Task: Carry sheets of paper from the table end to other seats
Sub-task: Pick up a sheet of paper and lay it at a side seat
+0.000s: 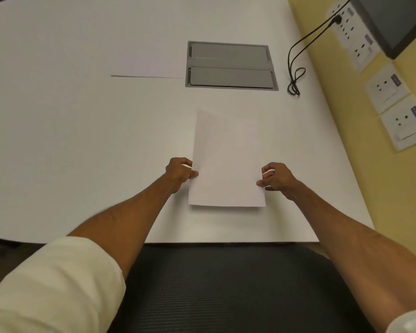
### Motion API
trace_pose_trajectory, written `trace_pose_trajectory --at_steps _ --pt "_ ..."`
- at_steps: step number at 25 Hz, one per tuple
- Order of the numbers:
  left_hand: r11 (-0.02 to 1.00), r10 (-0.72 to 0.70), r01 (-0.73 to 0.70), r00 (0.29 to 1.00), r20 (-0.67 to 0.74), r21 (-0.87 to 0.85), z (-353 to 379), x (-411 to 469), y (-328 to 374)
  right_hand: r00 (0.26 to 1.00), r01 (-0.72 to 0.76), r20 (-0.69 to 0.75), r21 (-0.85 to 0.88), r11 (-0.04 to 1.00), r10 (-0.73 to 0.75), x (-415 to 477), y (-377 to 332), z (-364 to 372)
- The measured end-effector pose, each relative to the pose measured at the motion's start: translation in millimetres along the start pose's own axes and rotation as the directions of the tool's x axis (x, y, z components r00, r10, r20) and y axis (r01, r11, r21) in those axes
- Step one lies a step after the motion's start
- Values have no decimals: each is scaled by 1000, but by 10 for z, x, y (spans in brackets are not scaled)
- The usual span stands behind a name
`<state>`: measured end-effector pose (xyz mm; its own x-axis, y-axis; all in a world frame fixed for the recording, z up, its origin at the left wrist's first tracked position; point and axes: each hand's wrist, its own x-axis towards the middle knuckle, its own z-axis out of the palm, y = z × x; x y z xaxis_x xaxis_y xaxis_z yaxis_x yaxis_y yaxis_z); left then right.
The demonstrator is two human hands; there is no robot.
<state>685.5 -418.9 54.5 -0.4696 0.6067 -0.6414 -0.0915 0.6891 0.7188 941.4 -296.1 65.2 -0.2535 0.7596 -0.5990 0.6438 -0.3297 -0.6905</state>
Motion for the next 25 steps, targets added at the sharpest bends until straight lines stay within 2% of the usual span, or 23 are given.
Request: trace_pose_trajectory --at_steps 5,10,17,21,25 --pt "998 -9 11 999 -39 61 229 108 -248 1000 12 -15 -13 1000 -12 177 279 53" --pt "997 -58 61 996 -66 38 348 149 -330 993 65 -85 -177 982 -81 273 456 110" --pt "999 -41 40 982 -182 -8 441 137 -402 980 154 -66 -351 924 -188 297 578 158" --pt "997 73 -66 978 -194 43 431 105 -466 974 177 -55 -415 893 -219 289 614 177" --pt "969 184 -161 977 -112 189 349 114 -509 970 201 -5 -539 818 -242 295 613 193"
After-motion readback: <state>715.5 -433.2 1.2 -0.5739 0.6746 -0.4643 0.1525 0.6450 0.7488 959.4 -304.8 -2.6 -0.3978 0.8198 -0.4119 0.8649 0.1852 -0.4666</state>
